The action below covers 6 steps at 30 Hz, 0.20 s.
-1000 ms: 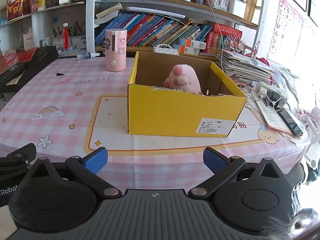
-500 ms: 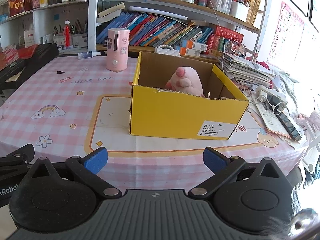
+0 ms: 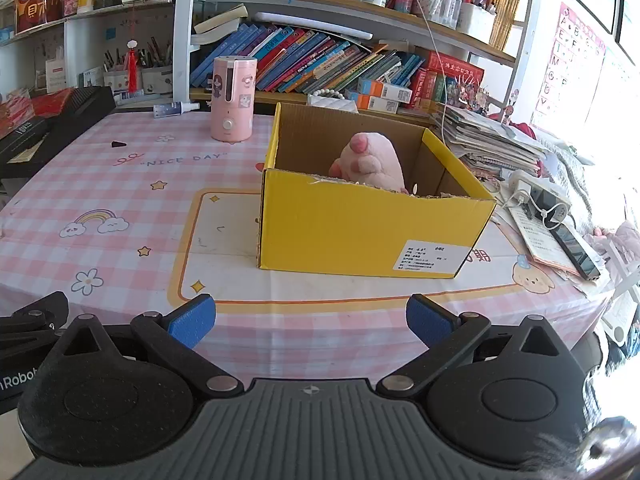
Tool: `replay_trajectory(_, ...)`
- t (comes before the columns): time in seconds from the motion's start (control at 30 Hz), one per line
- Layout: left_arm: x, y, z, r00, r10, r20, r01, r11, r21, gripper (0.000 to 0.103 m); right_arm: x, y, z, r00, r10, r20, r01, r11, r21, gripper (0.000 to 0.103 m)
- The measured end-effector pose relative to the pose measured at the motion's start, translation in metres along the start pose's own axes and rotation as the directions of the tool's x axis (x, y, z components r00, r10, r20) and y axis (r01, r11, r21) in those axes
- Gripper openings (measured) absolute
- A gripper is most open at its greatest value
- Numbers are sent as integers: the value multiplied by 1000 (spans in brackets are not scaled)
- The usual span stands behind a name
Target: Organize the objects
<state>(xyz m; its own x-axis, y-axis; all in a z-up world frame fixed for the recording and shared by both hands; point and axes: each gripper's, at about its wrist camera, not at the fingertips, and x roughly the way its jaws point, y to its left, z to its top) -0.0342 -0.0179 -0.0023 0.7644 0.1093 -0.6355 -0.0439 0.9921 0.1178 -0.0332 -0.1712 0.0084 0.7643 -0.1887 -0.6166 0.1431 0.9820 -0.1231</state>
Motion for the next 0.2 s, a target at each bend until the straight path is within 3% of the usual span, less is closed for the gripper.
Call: replay_trajectory(0.2,3,-1,2,1000,-2,-8,2,1000,-6,98,3,-3,1,1000,3,-5,-3,1000,-1,103)
